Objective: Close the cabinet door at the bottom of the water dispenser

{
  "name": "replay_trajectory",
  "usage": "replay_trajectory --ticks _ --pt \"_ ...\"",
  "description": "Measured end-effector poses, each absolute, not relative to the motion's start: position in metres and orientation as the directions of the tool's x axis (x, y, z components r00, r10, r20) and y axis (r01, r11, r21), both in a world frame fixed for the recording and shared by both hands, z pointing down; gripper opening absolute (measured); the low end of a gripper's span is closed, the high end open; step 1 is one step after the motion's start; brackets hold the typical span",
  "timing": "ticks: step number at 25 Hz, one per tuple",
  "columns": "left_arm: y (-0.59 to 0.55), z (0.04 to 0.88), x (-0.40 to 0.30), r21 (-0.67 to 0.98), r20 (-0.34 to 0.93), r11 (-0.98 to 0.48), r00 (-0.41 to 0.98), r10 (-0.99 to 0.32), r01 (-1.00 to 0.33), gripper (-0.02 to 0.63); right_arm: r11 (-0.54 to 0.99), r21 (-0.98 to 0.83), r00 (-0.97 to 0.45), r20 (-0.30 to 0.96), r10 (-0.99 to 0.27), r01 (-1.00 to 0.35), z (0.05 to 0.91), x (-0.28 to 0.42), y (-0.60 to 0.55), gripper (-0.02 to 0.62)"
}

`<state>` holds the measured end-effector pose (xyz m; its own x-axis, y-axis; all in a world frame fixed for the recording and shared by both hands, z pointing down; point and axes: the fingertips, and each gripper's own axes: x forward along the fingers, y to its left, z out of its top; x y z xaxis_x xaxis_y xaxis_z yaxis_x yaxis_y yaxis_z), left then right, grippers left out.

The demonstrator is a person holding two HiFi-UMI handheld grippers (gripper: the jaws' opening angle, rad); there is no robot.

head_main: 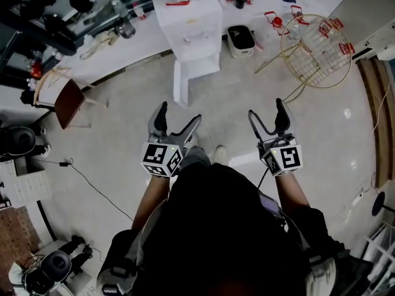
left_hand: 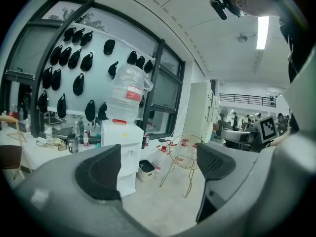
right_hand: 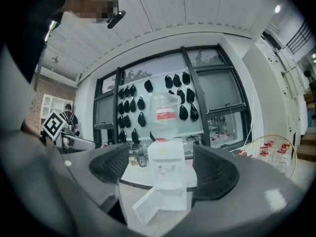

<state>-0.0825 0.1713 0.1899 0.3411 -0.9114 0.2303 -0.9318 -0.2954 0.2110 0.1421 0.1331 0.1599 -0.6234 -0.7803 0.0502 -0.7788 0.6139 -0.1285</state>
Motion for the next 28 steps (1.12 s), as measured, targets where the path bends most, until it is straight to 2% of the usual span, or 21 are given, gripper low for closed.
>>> replay_trajectory --ticks 16,28 --pt "0.083 0.278 -0.132 0.239 0.328 -0.286 0.354 -0.876 -0.928 0.477 0.615 -0.121 -0.626 0.151 -0.765 -0.78 0.221 0.081 0.051 0.385" --pt "0.035 0.394 -0.173 0.251 0.453 -0.278 0.366 -0.813 -0.927 0.476 0.567 -0.179 -0.595 0.252 -0.763 -0.804 0.337 0.03 -0.013 0.383"
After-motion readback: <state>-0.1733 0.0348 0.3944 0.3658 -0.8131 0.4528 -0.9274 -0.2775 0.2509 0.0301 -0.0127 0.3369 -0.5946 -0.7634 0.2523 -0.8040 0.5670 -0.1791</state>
